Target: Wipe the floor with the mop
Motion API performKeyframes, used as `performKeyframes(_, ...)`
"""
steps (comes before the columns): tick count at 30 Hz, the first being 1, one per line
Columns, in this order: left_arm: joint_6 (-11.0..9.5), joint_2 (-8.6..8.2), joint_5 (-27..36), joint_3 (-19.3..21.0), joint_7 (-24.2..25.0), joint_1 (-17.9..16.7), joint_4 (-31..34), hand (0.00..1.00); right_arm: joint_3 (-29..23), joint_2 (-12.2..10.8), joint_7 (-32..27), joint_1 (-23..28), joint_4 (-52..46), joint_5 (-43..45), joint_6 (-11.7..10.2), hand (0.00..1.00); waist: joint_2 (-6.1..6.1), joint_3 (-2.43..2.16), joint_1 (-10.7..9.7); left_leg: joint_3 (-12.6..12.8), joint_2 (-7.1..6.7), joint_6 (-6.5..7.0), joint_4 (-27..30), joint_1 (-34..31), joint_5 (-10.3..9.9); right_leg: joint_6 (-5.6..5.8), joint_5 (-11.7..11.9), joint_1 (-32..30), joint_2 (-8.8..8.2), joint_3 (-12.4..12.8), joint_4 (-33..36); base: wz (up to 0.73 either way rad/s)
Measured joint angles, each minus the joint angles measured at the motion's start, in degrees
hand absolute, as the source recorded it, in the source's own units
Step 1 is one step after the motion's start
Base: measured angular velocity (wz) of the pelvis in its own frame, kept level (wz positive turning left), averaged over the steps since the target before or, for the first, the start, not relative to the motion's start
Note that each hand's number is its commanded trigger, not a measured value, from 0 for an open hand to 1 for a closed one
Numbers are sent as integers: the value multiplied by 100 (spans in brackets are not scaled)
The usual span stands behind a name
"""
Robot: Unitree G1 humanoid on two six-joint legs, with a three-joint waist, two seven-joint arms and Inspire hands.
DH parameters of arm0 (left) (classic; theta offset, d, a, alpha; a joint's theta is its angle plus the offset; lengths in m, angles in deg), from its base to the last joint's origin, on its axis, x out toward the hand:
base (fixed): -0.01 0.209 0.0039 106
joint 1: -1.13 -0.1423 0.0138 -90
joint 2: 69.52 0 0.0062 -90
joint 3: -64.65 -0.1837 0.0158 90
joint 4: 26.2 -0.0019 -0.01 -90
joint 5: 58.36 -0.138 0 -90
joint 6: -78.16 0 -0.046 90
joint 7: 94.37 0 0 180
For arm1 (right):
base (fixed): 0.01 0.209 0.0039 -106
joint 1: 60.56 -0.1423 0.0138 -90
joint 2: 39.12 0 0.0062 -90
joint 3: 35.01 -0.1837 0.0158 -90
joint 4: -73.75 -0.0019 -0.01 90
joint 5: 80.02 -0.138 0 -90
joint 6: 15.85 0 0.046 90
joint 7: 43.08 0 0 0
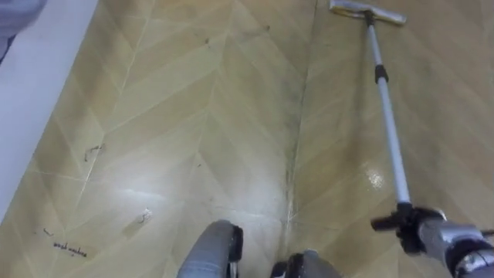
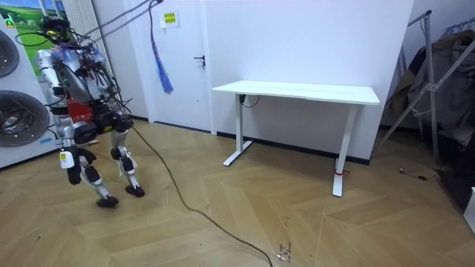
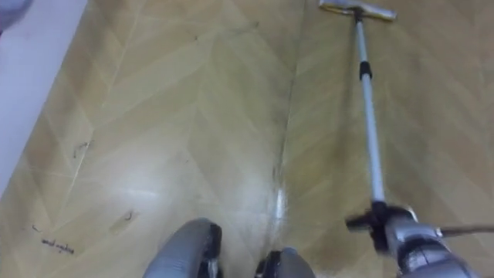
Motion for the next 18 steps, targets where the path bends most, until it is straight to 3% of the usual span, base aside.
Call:
performKeyframes(2,-3,2,-7,6,95,82,-40,0,-5,3,11,360,-19,-157,-97,100,73,-23,-27,156,6,235,-429,72,-32,155,-166,214,-139,-44,-101,37)
performKeyframes(3,-16,-4,-13,7,165,175,-91,0,-7,23,11,630,6,-270,-144,100,169,-45,-99,218,-86,482,-408,169,-172,267,-237,345,-233,-31,-118,44)
performKeyframes(4,-17,-5,-20,19,175,236,-98,0,-7,35,16,804,27,-345,-182,100,189,-44,-120,246,-167,567,-406,228,-227,306,-261,380,-295,15,-58,47)
performKeyframes(5,-63,-22,-23,77,170,318,-91,0,-5,53,36,1174,70,-421,-256,100,214,-52,-173,328,-336,707,-406,356,-345,335,-265,397,-410,148,200,47)
performKeyframes(6,-135,-72,-41,109,163,379,-94,0,29,75,52,1531,236,-439,-284,100,306,-94,-272,410,-457,816,-373,484,-487,503,-173,395,-474,282,476,48)
performKeyframes(8,-252,-177,-38,155,164,398,-95,0,65,86,-58,2119,385,-361,-281,100,479,-195,-367,441,-607,928,-353,647,-712,709,80,330,-532,456,860,28)
performKeyframes(9,-269,-190,-49,147,166,400,-93,0,105,14,-163,2456,388,-354,-280,100,546,-220,-450,432,-657,975,-350,754,-843,713,422,189,-527,574,1213,7)
performKeyframes(10,-273,-188,-50,156,164,399,-98,0,116,-70,-225,2596,395,-351,-279,100,562,-229,-473,397,-685,989,-358,796,-903,710,587,101,-515,613,1370,-11)
performKeyframes(11,-280,-184,-47,166,145,397,-101,0,115,-212,-327,2791,406,-352,-271,100,588,-224,-542,269,-742,988,-373,866,-978,707,644,-105,-437,631,1488,-36)
performKeyframes(13,-280,-237,-156,171,127,397,-124,0,112,-453,-472,2911,355,-306,-239,100,685,-166,-591,20,-739,939,-400,948,-1032,686,584,-555,-204,595,1292,-51)
performKeyframes(16,-267,-401,-450,140,117,389,-201,0,99,-717,-572,2988,255,-218,-186,100,705,-150,-730,-153,-829,902,-727,1313,-1048,584,648,-830,-98,468,-84,-24)
performKeyframes(18,-203,-428,-469,112,111,394,-255,0,-71,-777,-596,2799,253,-123,25,100,662,-125,-757,-264,-913,829,-801,1643,-1202,378,952,-748,-95,339,-800,5)
